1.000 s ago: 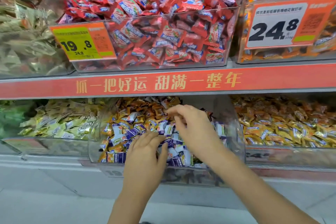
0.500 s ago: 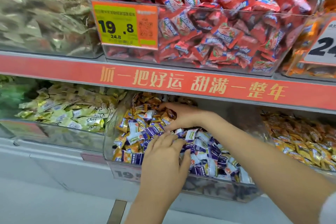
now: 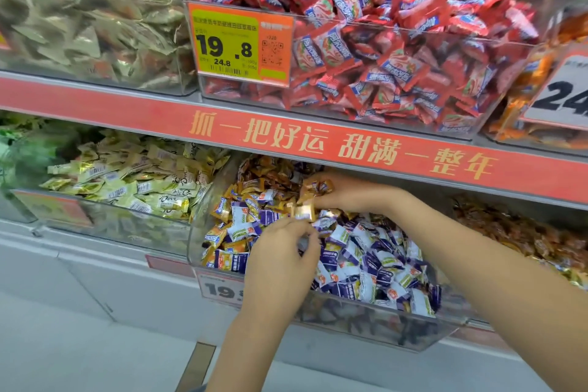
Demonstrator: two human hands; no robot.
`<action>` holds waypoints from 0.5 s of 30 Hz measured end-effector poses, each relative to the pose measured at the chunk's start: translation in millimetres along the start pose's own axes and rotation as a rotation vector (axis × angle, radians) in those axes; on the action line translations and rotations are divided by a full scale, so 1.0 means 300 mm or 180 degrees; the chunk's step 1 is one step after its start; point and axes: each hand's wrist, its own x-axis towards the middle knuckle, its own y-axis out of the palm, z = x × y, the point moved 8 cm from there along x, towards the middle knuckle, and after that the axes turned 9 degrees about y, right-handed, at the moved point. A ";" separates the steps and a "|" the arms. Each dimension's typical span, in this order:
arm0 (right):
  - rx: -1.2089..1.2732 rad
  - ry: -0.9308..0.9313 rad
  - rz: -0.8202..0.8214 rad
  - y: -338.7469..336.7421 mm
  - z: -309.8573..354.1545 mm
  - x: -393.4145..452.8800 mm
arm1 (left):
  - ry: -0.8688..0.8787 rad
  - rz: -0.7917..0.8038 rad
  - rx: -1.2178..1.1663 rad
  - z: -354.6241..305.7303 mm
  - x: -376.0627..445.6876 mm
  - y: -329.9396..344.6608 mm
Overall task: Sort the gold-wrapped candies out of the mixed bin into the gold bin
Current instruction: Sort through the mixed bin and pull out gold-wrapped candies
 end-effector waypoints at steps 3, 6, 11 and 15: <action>0.0336 0.0671 0.0438 0.006 -0.075 -0.042 | -0.0205 -0.0300 -0.0271 0.004 0.006 -0.025; 0.1284 0.0731 0.0600 0.004 -0.086 -0.068 | -0.0301 -0.0409 -0.0437 -0.007 0.010 -0.027; 0.2820 0.0976 0.0510 0.005 -0.124 -0.109 | -0.0287 -0.0399 -0.0445 -0.042 0.009 -0.018; 0.3437 0.1360 0.0414 0.018 -0.164 -0.153 | -0.0026 -0.0285 -0.0351 -0.059 0.017 0.012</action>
